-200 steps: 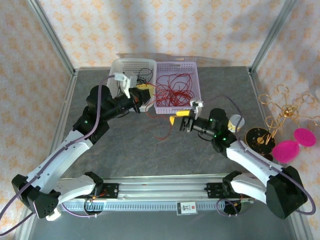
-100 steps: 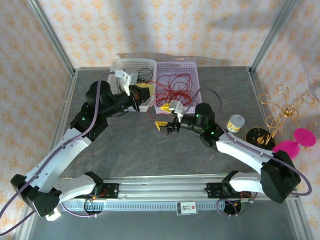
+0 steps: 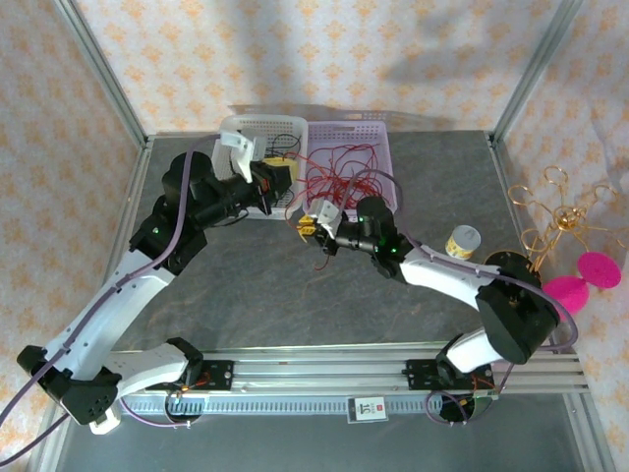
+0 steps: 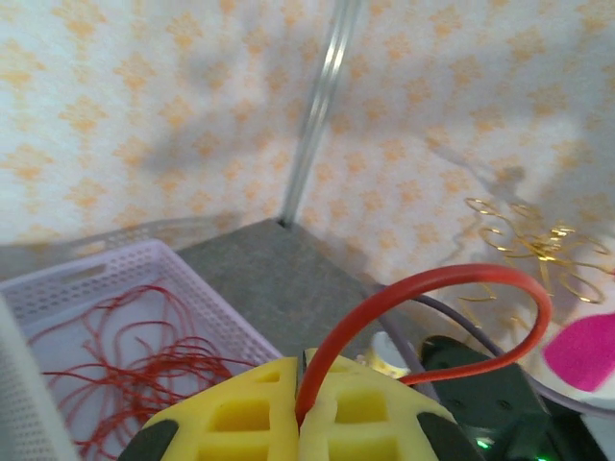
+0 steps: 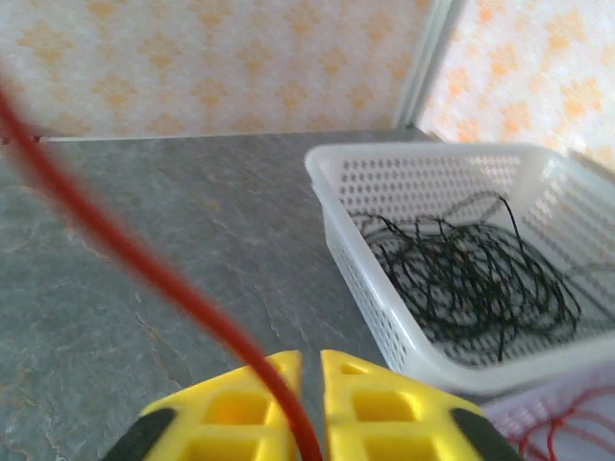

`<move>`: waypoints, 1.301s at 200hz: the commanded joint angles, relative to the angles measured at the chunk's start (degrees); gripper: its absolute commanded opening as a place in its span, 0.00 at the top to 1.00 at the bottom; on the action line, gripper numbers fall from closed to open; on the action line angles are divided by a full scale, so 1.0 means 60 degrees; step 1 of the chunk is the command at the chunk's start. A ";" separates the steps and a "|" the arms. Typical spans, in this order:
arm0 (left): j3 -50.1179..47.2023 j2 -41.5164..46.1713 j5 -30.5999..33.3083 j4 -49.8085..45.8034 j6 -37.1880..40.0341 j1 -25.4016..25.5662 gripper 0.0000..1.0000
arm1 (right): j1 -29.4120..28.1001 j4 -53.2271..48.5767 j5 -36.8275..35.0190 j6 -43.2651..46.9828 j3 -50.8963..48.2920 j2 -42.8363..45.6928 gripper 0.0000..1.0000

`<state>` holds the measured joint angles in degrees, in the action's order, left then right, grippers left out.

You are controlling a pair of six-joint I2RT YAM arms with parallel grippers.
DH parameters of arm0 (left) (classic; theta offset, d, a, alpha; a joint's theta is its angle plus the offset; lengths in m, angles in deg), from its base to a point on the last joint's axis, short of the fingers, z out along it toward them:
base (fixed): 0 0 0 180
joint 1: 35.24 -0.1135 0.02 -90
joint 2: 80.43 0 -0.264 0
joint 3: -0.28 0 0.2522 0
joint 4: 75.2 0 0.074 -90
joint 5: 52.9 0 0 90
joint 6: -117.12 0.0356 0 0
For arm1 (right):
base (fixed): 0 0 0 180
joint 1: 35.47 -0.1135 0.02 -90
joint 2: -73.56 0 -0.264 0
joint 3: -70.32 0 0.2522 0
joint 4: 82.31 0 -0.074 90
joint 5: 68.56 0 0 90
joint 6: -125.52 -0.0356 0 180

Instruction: Untangle the cables

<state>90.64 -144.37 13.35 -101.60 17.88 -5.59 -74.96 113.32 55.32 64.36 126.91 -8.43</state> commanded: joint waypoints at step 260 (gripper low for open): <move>0.1999 -0.2845 0.5027 -0.0730 0.2650 0.0055 1.00 | 0.2010 -0.1725 -0.9056 -0.4895 -0.1191 0.3832 0.80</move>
<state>100.74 -159.21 48.02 -105.21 35.94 -5.09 -63.29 110.00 -9.00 35.38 111.96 17.99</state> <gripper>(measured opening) 0.056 0.244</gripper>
